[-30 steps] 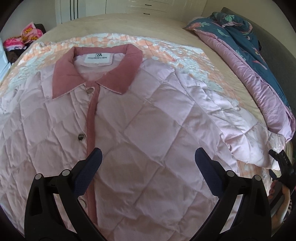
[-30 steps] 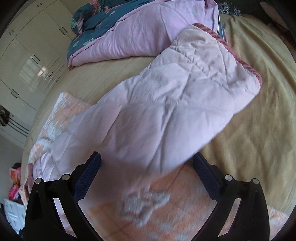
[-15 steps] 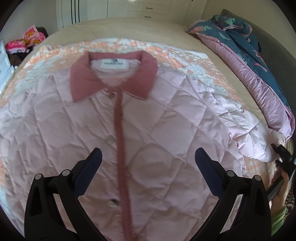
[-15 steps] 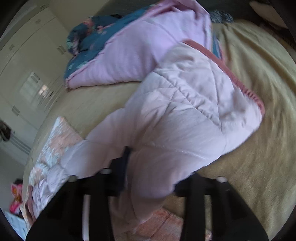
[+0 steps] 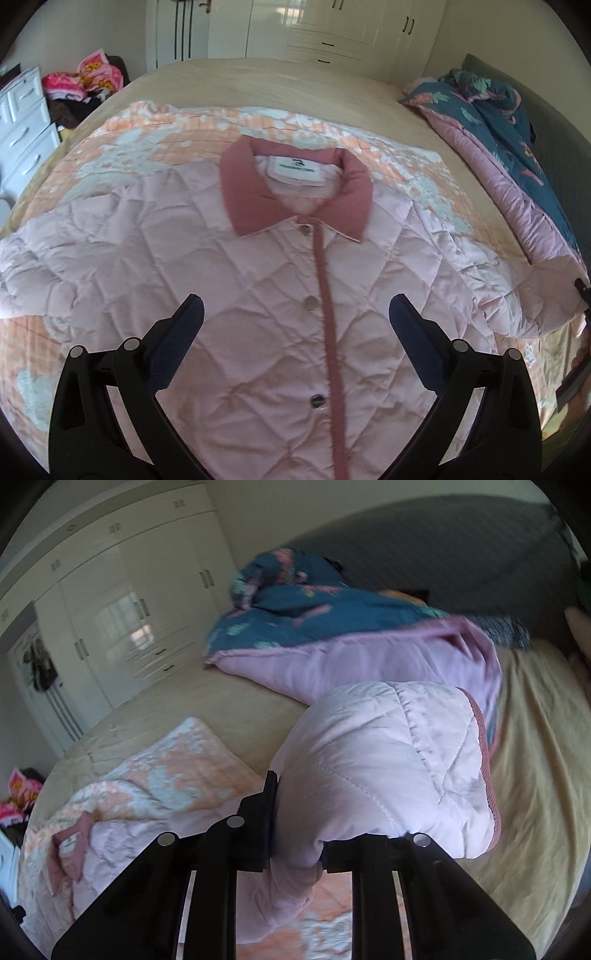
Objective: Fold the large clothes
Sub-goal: 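Lift the sleeve with the right gripper and fold it across the jacket body, then open the right gripper to release the sleeve and withdraw, then grasp the ribbed pink cuff of the folded sleeve with the left gripper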
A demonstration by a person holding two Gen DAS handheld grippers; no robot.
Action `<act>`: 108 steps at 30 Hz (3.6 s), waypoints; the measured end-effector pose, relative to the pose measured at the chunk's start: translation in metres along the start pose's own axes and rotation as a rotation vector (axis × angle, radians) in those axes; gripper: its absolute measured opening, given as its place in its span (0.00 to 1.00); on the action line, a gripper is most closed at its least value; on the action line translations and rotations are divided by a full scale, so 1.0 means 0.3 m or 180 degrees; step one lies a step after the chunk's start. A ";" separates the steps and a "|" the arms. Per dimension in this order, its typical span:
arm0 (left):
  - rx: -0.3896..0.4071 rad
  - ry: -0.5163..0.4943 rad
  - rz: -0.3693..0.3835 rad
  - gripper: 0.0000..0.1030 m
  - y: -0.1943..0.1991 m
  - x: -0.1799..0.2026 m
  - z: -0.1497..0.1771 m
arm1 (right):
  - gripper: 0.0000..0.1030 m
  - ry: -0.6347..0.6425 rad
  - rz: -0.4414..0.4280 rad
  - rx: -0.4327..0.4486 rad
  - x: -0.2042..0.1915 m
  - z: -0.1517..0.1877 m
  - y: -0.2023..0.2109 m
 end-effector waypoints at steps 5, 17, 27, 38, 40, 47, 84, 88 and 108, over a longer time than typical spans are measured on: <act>0.0073 0.0017 0.0049 0.91 0.053 -0.051 0.015 | 0.17 0.0268 -0.0098 0.0083 -0.164 -0.008 0.079; 0.0365 0.0206 0.0348 0.91 0.140 -0.133 0.041 | 0.17 0.0847 -0.0371 0.0156 -0.550 0.093 0.215; 0.0455 0.0401 0.0345 0.91 0.153 -0.233 0.020 | 0.17 0.1213 -0.0642 0.0134 -0.852 0.246 0.296; 0.0400 0.0478 0.0475 0.91 0.159 -0.267 0.025 | 0.19 0.1522 -0.0863 -0.0077 -1.038 0.474 0.315; 0.0403 0.0550 0.0512 0.91 0.159 -0.282 0.026 | 0.19 0.1561 -0.0908 -0.0156 -1.055 0.527 0.310; 0.0375 0.0634 0.0512 0.91 0.146 -0.316 0.033 | 0.19 0.1692 -0.1085 -0.0492 -1.122 0.746 0.275; 0.0255 0.1116 0.1105 0.91 0.108 -0.347 0.038 | 0.27 0.1222 -0.1565 -0.1084 -1.054 1.047 0.388; 0.0329 0.1348 0.1299 0.91 0.128 -0.392 0.034 | 0.27 0.1791 -0.1552 -0.1298 -1.105 1.220 0.414; -0.0569 0.1653 0.1477 0.91 -0.137 -0.266 0.263 | 0.73 0.1464 -0.1601 -0.1776 -0.924 1.237 0.479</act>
Point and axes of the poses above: each gripper's, at about its wrist camera, not at the fingertips, and y roughly against the way its jaws point, x to its right, z to its underside, the point moved 10 cm from there along -y, roughly the way its jaws point, and after that the axes turned 15 degrees about -y, right-handed, at the moved point
